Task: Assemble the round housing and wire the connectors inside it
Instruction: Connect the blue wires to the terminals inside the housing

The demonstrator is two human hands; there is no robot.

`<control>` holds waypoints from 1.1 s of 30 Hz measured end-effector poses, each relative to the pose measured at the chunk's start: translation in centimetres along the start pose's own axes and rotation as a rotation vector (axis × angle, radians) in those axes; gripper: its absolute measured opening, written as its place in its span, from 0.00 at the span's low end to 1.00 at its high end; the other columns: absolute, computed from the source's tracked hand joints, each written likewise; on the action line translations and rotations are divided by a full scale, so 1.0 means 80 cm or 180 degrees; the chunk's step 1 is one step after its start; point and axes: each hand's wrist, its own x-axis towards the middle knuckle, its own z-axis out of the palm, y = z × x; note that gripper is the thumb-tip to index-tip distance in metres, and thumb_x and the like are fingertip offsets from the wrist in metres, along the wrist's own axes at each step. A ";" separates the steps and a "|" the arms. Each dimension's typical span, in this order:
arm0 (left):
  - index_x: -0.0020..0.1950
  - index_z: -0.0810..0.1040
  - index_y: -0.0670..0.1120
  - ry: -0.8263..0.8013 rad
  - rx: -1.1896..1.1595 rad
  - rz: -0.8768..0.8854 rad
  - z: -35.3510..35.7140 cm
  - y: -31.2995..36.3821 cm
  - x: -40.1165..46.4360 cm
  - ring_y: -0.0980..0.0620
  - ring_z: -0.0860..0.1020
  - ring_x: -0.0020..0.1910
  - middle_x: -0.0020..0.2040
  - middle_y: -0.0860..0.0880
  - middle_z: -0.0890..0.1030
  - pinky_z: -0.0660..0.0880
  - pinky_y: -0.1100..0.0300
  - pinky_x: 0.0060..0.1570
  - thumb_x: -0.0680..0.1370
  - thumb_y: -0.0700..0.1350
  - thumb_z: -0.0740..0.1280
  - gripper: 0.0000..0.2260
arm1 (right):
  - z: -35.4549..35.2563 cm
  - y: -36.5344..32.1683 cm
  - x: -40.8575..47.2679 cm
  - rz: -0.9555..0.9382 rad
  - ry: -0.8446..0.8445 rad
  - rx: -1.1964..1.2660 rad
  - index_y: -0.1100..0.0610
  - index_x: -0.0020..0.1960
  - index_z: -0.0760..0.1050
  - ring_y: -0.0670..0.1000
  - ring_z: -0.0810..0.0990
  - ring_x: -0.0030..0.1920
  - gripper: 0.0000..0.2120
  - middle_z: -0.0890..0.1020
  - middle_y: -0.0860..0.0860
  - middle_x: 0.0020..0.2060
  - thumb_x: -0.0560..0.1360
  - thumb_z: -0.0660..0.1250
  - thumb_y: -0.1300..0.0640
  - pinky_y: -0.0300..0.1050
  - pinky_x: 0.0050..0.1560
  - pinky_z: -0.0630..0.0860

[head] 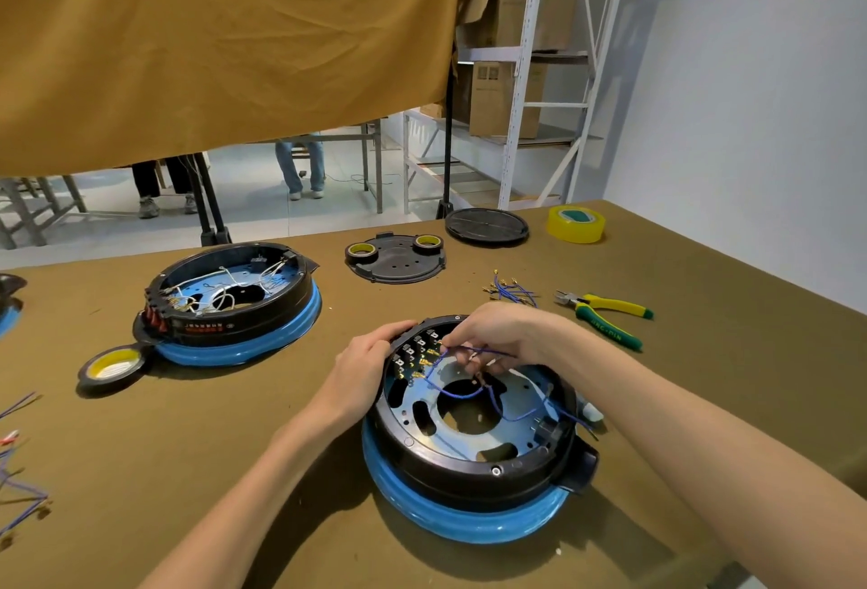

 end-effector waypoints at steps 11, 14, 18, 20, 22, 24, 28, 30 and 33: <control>0.73 0.74 0.48 0.0026 -0.0236 0.0132 0.007 -0.010 0.006 0.59 0.77 0.65 0.66 0.51 0.79 0.74 0.58 0.65 0.86 0.40 0.50 0.20 | 0.021 0.010 0.003 0.0094 0.0170 0.0476 0.58 0.52 0.79 0.45 0.84 0.30 0.07 0.82 0.48 0.31 0.84 0.63 0.57 0.33 0.24 0.69; 0.69 0.76 0.52 0.0047 -0.0350 0.0089 0.008 -0.010 0.006 0.62 0.80 0.59 0.61 0.56 0.82 0.76 0.63 0.58 0.87 0.42 0.50 0.19 | 0.020 0.010 0.002 0.0078 0.0156 0.0510 0.58 0.53 0.79 0.44 0.84 0.31 0.07 0.82 0.48 0.31 0.84 0.64 0.57 0.33 0.25 0.70; 0.70 0.76 0.49 0.0039 -0.0403 0.0084 0.009 -0.011 0.006 0.59 0.81 0.60 0.61 0.53 0.83 0.76 0.60 0.59 0.87 0.42 0.49 0.19 | 0.020 0.012 0.001 0.0048 0.0173 0.0528 0.57 0.51 0.80 0.44 0.84 0.31 0.08 0.82 0.47 0.31 0.84 0.64 0.56 0.33 0.25 0.70; 0.70 0.76 0.49 0.0021 -0.0382 0.0092 0.008 -0.010 0.006 0.59 0.81 0.60 0.61 0.52 0.83 0.76 0.60 0.59 0.87 0.42 0.49 0.19 | 0.020 0.013 0.001 0.0038 0.0183 0.0527 0.57 0.51 0.80 0.44 0.84 0.31 0.08 0.82 0.47 0.30 0.84 0.64 0.56 0.33 0.24 0.70; 0.69 0.76 0.49 0.0009 -0.0341 0.0106 0.008 -0.009 0.005 0.61 0.81 0.58 0.61 0.54 0.83 0.76 0.65 0.56 0.87 0.42 0.49 0.19 | 0.020 0.013 0.001 0.0039 0.0192 0.0523 0.58 0.52 0.80 0.45 0.84 0.30 0.08 0.82 0.48 0.30 0.84 0.64 0.57 0.34 0.24 0.70; 0.68 0.76 0.50 0.0004 -0.0344 0.0100 0.008 -0.010 0.006 0.64 0.81 0.56 0.59 0.56 0.83 0.76 0.69 0.52 0.87 0.42 0.49 0.19 | 0.021 0.012 0.001 0.0039 0.0224 0.0513 0.58 0.52 0.80 0.45 0.84 0.30 0.08 0.82 0.48 0.30 0.84 0.64 0.57 0.34 0.23 0.70; 0.68 0.75 0.52 0.0005 -0.0287 0.0084 0.008 -0.010 0.006 0.66 0.80 0.55 0.59 0.56 0.82 0.76 0.70 0.52 0.87 0.42 0.49 0.18 | 0.022 0.012 0.001 0.0041 0.0258 0.0539 0.59 0.54 0.80 0.45 0.85 0.31 0.08 0.82 0.48 0.30 0.84 0.64 0.56 0.34 0.24 0.70; 0.67 0.75 0.53 0.0000 -0.0272 0.0094 0.008 -0.009 0.005 0.67 0.80 0.55 0.59 0.57 0.82 0.76 0.71 0.51 0.87 0.42 0.48 0.18 | 0.023 0.011 0.001 0.0051 0.0255 0.0584 0.60 0.55 0.81 0.46 0.85 0.32 0.08 0.83 0.49 0.30 0.84 0.64 0.57 0.34 0.24 0.71; 0.67 0.75 0.54 0.0009 -0.0250 0.0099 0.008 -0.009 0.005 0.69 0.80 0.54 0.58 0.59 0.81 0.75 0.73 0.50 0.87 0.42 0.48 0.18 | 0.026 0.011 0.001 0.0074 0.0255 0.0693 0.61 0.54 0.80 0.46 0.86 0.32 0.09 0.84 0.49 0.31 0.84 0.64 0.57 0.34 0.24 0.72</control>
